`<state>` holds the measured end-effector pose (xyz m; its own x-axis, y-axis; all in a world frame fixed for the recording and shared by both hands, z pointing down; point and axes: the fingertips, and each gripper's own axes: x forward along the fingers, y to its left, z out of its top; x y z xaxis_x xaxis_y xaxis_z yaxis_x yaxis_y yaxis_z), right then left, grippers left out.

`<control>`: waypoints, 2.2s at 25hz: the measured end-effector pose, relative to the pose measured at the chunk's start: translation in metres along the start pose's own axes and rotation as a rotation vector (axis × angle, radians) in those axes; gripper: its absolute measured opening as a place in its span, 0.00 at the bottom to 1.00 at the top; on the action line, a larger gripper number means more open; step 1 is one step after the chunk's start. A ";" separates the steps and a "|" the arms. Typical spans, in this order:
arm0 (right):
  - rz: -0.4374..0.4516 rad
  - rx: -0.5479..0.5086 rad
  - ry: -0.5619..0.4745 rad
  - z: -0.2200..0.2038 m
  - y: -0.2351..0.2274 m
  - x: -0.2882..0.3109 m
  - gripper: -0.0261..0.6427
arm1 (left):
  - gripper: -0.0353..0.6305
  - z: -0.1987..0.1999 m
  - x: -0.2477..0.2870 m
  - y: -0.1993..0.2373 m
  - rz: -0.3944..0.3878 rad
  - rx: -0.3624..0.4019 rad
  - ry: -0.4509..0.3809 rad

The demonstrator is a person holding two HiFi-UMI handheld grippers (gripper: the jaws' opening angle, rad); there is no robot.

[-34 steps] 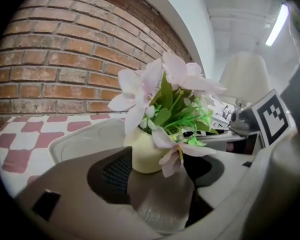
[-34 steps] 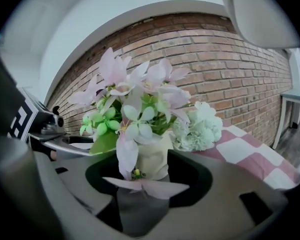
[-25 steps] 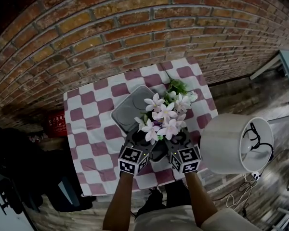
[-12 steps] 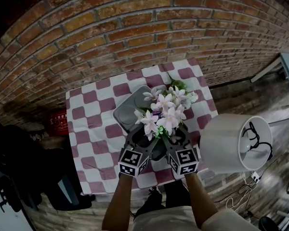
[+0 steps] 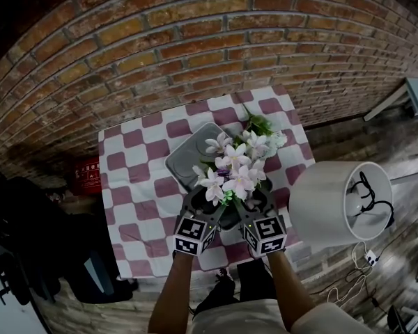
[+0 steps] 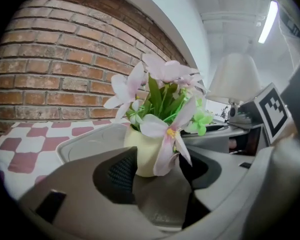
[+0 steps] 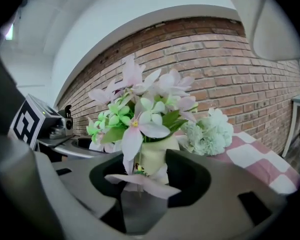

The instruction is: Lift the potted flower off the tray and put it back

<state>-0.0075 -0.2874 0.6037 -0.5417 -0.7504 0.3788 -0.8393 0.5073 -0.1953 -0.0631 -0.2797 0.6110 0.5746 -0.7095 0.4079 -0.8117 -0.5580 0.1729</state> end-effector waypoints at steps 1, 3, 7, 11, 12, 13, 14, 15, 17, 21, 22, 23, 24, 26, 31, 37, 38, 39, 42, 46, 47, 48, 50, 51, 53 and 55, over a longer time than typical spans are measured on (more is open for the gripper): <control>0.007 0.001 0.002 -0.001 0.001 0.000 0.33 | 0.49 -0.001 0.000 0.002 0.006 -0.002 -0.001; 0.011 0.001 0.010 -0.003 0.001 0.001 0.33 | 0.49 -0.003 0.001 0.002 0.008 0.000 0.002; 0.006 -0.006 0.031 -0.009 -0.001 0.001 0.33 | 0.49 -0.007 0.005 0.000 0.005 0.011 0.019; 0.000 -0.021 0.037 -0.010 -0.002 0.003 0.33 | 0.48 -0.007 0.005 0.001 0.007 0.005 0.012; -0.002 -0.029 0.038 -0.011 -0.002 0.003 0.33 | 0.48 -0.008 0.006 0.001 0.008 0.005 0.012; -0.008 -0.035 0.041 -0.011 -0.003 0.004 0.33 | 0.48 -0.008 0.006 0.002 0.011 0.007 0.013; -0.017 -0.038 0.046 -0.013 -0.006 0.004 0.33 | 0.48 -0.008 0.006 0.003 0.017 0.009 0.014; -0.028 -0.035 0.052 -0.014 -0.009 0.005 0.38 | 0.48 -0.009 0.006 0.004 0.027 0.013 0.015; -0.037 -0.030 0.062 -0.017 -0.013 0.006 0.41 | 0.51 -0.010 0.007 0.006 0.044 0.021 0.017; -0.022 -0.055 0.067 -0.016 -0.012 0.010 0.42 | 0.53 -0.009 0.009 0.007 0.054 0.026 0.016; -0.022 -0.056 0.067 -0.016 -0.012 0.011 0.42 | 0.53 -0.009 0.009 0.007 0.056 0.025 0.015; -0.025 -0.055 0.067 -0.015 -0.013 0.011 0.43 | 0.53 -0.009 0.008 0.008 0.058 0.024 0.014; -0.028 -0.055 0.068 -0.015 -0.013 0.011 0.43 | 0.53 -0.009 0.008 0.008 0.060 0.023 0.013; -0.035 -0.060 0.072 -0.015 -0.013 0.010 0.43 | 0.53 -0.010 0.008 0.010 0.070 0.027 0.013; -0.041 -0.091 0.077 -0.013 -0.015 0.009 0.45 | 0.54 -0.010 0.007 0.019 0.085 0.028 0.018; -0.012 -0.125 0.064 -0.013 -0.011 0.015 0.45 | 0.56 -0.011 0.011 0.020 0.075 0.048 0.033; -0.006 -0.123 0.061 -0.013 -0.011 0.015 0.45 | 0.56 -0.011 0.011 0.020 0.076 0.051 0.034; -0.002 -0.123 0.058 -0.013 -0.011 0.015 0.45 | 0.56 -0.011 0.011 0.021 0.082 0.052 0.034; 0.003 -0.127 0.059 -0.012 -0.011 0.015 0.45 | 0.56 -0.009 0.010 0.025 0.110 0.051 0.022; 0.014 -0.127 0.057 -0.012 -0.009 0.015 0.45 | 0.57 -0.008 0.013 0.023 0.114 0.068 0.026; 0.016 -0.126 0.053 -0.011 -0.008 0.015 0.45 | 0.57 -0.008 0.013 0.023 0.113 0.072 0.028; 0.019 -0.126 0.047 -0.010 -0.007 0.015 0.45 | 0.57 -0.008 0.013 0.022 0.112 0.077 0.028; 0.023 -0.123 0.032 -0.007 -0.004 0.013 0.43 | 0.52 -0.005 0.012 0.019 0.111 0.085 0.017; 0.024 -0.118 0.025 -0.006 -0.003 0.013 0.41 | 0.48 -0.004 0.011 0.017 0.113 0.084 0.010; 0.025 -0.107 0.022 -0.006 -0.002 0.012 0.40 | 0.47 -0.004 0.011 0.016 0.123 0.080 0.003; 0.025 -0.102 0.033 -0.009 -0.003 0.012 0.40 | 0.47 -0.005 0.011 0.016 0.127 0.089 0.012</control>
<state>-0.0112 -0.2944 0.6173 -0.5595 -0.7230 0.4053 -0.8154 0.5677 -0.1130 -0.0700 -0.2939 0.6230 0.4662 -0.7722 0.4318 -0.8649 -0.5004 0.0389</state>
